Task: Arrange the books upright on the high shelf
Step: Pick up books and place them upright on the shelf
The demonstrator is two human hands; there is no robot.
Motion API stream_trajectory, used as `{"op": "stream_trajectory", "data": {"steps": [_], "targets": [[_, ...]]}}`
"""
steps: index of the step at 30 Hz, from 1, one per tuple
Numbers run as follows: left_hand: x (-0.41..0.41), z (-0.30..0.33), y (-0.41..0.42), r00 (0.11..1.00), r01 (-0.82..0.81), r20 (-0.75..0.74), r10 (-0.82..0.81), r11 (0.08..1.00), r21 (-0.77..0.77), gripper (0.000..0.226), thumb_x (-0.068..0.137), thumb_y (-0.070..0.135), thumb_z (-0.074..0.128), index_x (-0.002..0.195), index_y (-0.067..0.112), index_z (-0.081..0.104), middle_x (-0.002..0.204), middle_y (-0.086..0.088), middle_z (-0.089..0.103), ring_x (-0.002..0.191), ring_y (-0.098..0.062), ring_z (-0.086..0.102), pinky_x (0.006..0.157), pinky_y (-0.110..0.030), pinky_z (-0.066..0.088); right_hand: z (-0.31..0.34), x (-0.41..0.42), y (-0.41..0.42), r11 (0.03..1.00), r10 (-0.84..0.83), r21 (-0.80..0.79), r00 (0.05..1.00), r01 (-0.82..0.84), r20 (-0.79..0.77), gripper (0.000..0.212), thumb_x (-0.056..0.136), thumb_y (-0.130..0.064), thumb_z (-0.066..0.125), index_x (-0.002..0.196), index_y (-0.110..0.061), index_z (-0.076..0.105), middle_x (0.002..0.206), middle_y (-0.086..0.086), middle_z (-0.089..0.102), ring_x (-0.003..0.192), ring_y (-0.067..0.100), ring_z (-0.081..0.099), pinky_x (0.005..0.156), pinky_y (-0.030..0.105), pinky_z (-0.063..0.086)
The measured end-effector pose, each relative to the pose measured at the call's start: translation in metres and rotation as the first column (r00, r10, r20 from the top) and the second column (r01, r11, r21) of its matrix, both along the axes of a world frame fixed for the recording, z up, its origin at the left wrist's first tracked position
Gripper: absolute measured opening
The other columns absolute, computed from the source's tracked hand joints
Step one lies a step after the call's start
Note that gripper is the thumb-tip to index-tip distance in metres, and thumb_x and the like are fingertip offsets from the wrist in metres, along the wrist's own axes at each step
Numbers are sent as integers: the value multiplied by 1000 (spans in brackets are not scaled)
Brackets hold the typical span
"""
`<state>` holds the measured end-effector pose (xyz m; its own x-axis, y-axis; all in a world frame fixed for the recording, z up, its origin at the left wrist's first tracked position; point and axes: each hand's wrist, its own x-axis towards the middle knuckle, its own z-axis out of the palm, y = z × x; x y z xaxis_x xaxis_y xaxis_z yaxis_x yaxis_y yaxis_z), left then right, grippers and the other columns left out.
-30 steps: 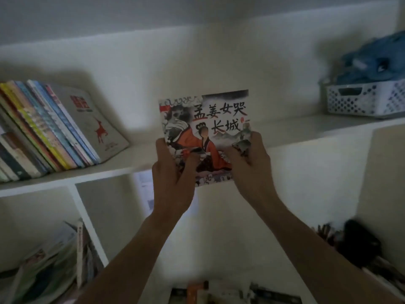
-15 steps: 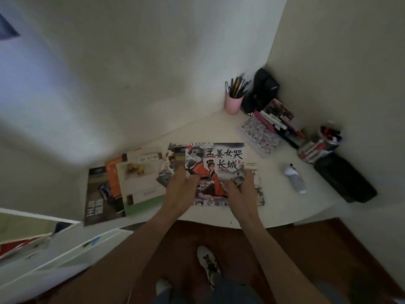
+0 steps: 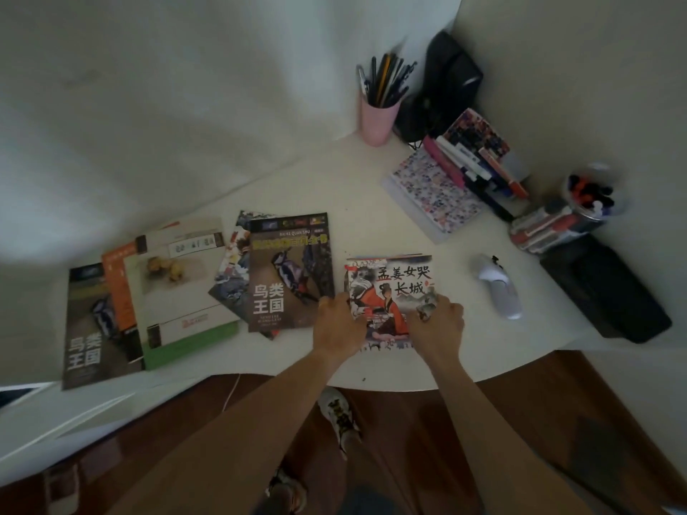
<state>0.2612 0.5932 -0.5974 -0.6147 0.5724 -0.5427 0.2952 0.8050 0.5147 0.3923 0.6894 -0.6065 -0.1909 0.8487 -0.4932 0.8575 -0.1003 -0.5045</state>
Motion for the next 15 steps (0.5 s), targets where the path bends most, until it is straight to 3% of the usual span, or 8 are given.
{"op": "stream_trajectory", "data": {"steps": [3,6,11,15], "targets": [[2,-7,5,998,-38,-58,38,999,3,23,98,15,58,120,8,54,115,-12,53,99,-24,50,79,-29,39,-14,1,7,999,39,2,996,-39,81,48,91,-24,62,134,-6,51,130,21,47,118,39,44,91,37,34],[6,-17,3,994,-100,-48,101,995,14,14,95,11,57,108,8,50,95,-7,54,93,-30,57,68,-34,40,-19,2,7,1000,-12,15,999,11,42,47,91,-19,62,135,-7,53,128,22,50,115,40,47,94,39,37],[17,-19,7,985,-174,9,175,983,-57,19,91,22,59,107,14,66,107,-7,65,100,-26,64,86,-35,55,-18,-1,7,1000,0,7,997,-1,82,59,92,-29,67,145,-15,45,135,20,45,120,41,45,100,44,40],[19,-12,11,994,-105,44,104,994,19,14,95,18,59,106,15,66,105,1,52,100,-22,59,94,-36,52,-13,1,20,999,-3,-35,990,8,144,55,91,-19,63,143,-13,45,133,22,46,118,42,47,96,45,43]]}}
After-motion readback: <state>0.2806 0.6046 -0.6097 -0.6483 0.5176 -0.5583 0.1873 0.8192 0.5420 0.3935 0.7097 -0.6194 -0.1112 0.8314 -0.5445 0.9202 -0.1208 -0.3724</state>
